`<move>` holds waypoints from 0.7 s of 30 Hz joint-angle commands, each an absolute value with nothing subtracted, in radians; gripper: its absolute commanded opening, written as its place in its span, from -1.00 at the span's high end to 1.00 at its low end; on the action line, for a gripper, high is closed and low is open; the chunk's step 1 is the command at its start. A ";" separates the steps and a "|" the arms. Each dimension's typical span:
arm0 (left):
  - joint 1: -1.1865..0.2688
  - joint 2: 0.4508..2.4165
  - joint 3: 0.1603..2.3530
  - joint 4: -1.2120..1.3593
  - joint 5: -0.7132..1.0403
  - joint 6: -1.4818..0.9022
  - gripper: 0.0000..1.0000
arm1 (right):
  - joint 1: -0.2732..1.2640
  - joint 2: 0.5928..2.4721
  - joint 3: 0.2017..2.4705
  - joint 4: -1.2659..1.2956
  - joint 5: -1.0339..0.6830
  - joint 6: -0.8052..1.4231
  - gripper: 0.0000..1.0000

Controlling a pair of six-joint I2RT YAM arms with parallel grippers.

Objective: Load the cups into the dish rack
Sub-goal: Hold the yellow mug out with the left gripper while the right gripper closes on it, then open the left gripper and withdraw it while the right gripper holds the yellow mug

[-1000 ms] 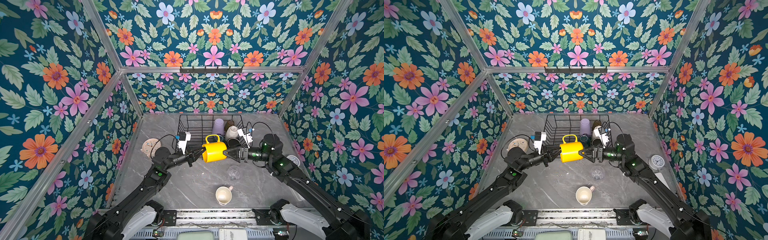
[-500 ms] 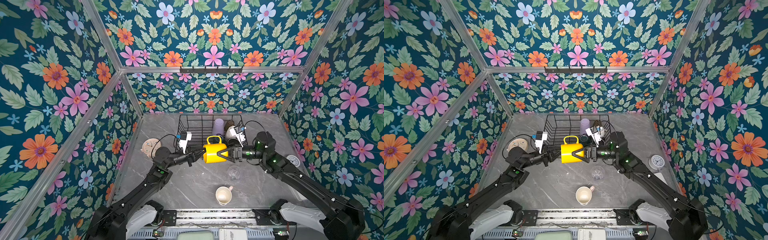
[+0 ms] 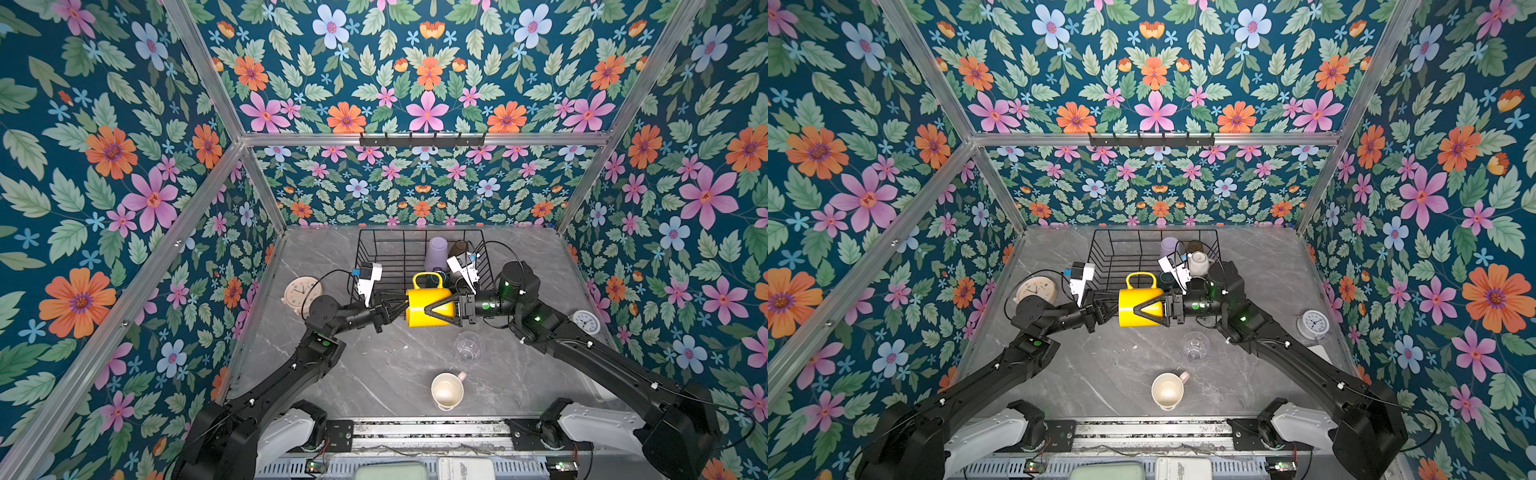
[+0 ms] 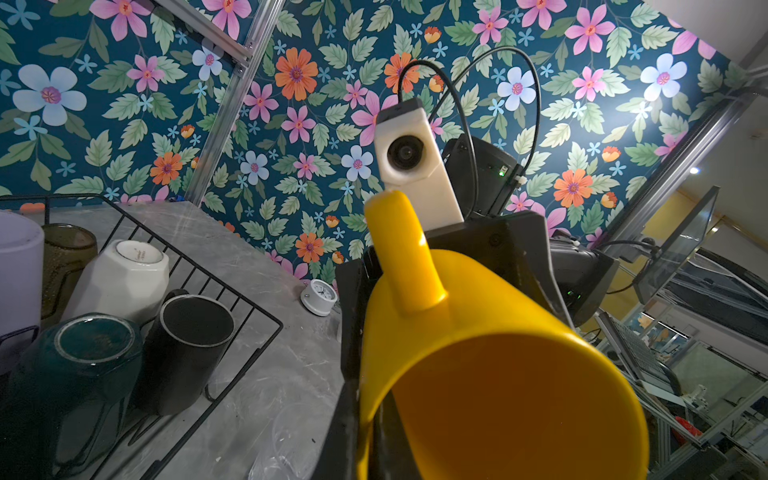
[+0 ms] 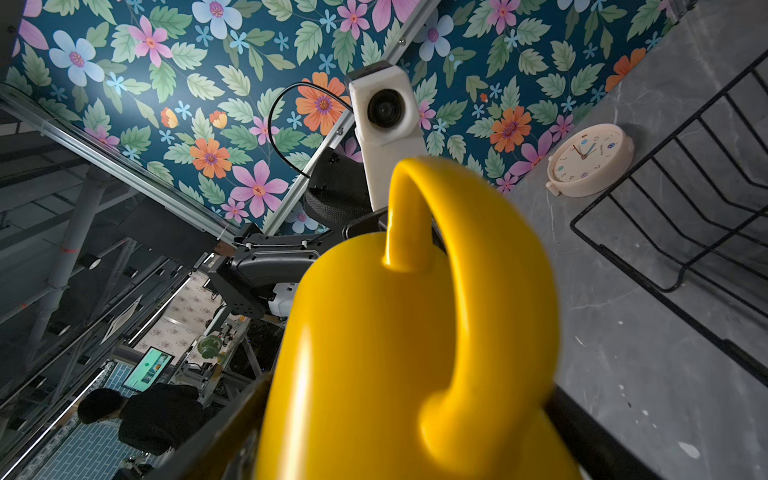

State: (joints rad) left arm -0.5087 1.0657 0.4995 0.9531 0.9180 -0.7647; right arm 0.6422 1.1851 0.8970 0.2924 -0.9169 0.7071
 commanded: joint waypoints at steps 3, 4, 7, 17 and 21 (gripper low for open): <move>-0.508 1.066 0.506 1.094 0.935 -0.802 1.00 | 0.652 1.204 0.903 0.285 -0.883 0.711 -0.68; -0.506 1.068 0.506 1.095 0.934 -0.803 1.00 | 0.652 1.205 0.903 0.282 -0.882 0.710 -0.62; -0.503 1.065 0.503 1.097 0.932 -0.805 1.00 | 0.653 1.204 0.903 0.272 -0.875 0.711 -0.32; -0.488 1.065 0.502 1.100 0.924 -0.816 1.00 | 0.653 1.194 0.905 0.225 -0.811 0.716 0.89; -0.481 1.067 0.502 1.098 0.919 -0.823 1.00 | 0.652 1.182 0.910 0.200 -0.767 0.722 1.00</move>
State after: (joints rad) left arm -0.4847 1.0710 0.4942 0.9791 0.9440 -0.8055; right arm 0.6540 1.1831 0.9077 0.2939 -0.8925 0.7288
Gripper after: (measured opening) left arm 0.082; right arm 0.805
